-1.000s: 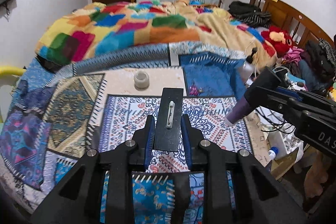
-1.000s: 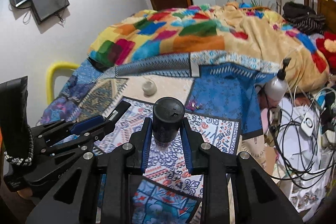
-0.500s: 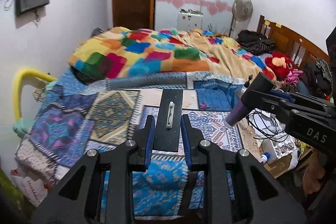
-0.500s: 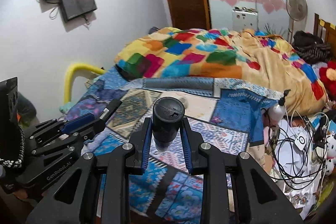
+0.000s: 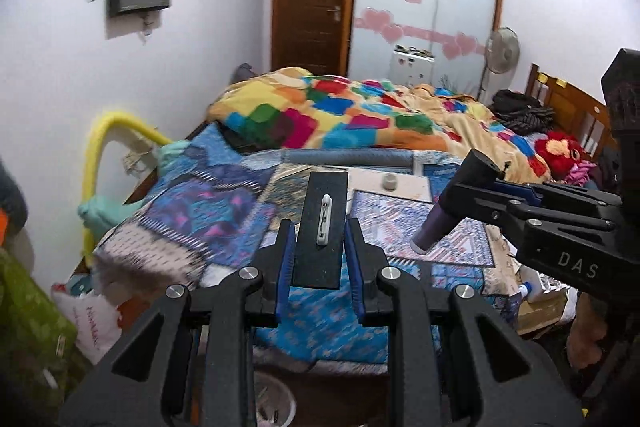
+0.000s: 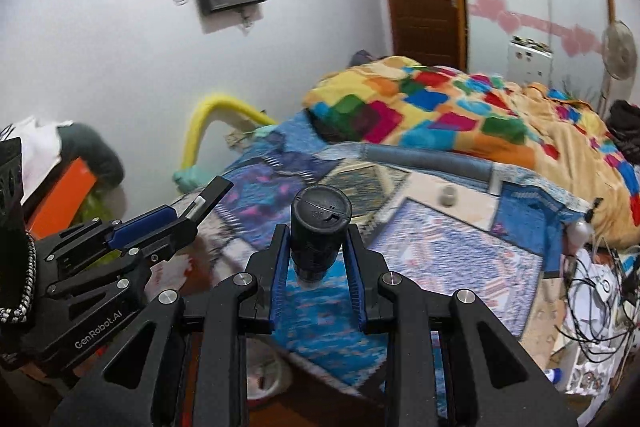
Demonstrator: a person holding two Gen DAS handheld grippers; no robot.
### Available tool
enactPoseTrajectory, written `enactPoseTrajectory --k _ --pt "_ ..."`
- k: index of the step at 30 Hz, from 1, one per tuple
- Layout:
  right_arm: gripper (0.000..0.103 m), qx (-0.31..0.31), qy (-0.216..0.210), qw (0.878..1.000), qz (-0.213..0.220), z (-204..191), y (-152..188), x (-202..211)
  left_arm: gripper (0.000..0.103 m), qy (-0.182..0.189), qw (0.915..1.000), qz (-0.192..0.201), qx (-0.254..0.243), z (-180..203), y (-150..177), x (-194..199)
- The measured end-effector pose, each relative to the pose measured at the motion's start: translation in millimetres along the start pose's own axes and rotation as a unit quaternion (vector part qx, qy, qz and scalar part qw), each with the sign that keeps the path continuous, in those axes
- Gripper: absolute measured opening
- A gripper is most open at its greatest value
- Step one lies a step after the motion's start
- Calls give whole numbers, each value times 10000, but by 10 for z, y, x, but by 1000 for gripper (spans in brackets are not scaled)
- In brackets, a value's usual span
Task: Collect trash
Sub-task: 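Carry the razor and cylinder in both tools to the white bucket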
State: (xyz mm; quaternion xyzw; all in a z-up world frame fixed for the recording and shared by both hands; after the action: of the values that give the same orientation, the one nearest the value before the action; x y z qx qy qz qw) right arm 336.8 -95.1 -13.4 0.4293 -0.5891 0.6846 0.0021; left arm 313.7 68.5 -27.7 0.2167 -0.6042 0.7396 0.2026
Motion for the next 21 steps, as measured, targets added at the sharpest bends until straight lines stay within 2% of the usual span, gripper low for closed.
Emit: enactPoseTrajectory --k 4,12,21 --pt "24 182 -281 9994 -84 -379 36 -69 24 -207 9995 -24 246 -400 165 255" --pt "24 541 -661 9955 -401 -1015 177 -333 24 -575 9959 -268 639 -1009 536 460" --pt "24 858 -830 9861 -1157 -1464 480 -849 24 -814 9871 -936 1012 -1496 1184 261"
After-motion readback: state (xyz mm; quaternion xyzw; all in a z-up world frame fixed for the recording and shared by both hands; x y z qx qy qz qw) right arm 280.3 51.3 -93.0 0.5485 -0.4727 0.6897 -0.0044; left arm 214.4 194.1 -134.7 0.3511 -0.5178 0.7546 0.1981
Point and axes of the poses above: each gripper's, at about its wrist camera, not at the fingertips, and x roughly against the way its jaws point, z to its right, y to its underside, the point moved 1 cm from there along -x, roughly the way its jaws point, and after that the axes turned 8 degrees about x, right-handed, at the moved point
